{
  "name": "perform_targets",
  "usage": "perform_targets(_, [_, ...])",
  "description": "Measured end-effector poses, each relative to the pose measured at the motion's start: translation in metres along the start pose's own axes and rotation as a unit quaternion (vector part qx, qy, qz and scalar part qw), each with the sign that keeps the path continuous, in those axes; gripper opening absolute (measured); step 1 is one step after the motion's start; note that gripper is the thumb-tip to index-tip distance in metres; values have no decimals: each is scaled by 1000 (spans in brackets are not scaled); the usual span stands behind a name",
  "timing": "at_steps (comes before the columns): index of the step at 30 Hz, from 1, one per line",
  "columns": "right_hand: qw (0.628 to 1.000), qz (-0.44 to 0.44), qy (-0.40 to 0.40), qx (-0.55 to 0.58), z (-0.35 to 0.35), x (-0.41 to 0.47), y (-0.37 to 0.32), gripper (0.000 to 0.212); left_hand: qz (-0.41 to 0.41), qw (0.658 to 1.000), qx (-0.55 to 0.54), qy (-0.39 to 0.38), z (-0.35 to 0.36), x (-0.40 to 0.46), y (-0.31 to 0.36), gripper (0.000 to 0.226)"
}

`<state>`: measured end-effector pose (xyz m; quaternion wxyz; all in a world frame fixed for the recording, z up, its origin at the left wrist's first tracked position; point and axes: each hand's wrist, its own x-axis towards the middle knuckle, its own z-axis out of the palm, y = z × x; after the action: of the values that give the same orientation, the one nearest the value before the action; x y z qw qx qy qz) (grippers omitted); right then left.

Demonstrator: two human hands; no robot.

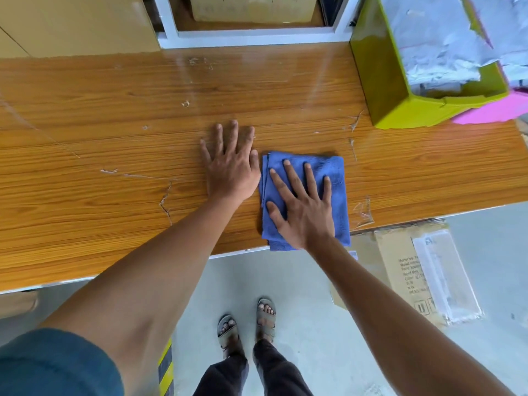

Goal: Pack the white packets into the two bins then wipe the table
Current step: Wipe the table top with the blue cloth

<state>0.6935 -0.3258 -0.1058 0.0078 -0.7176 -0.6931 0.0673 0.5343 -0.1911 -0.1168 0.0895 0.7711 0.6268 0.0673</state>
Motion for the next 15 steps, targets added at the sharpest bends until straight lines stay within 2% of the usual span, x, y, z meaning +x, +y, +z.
perform_targets(3, [1000, -11, 1, -4, -2, 32, 8, 70, 0, 1000, 2, -1, 2, 1, 0, 61])
perform_targets(10, [1000, 21, -8, 5, -18, 134, 31, 72, 2, 1000, 9, 18, 8, 1, -1, 60])
perform_targets(15, [999, -27, 15, 17, -7, 61, 20, 70, -4, 1000, 10, 23, 3, 0, 2, 59])
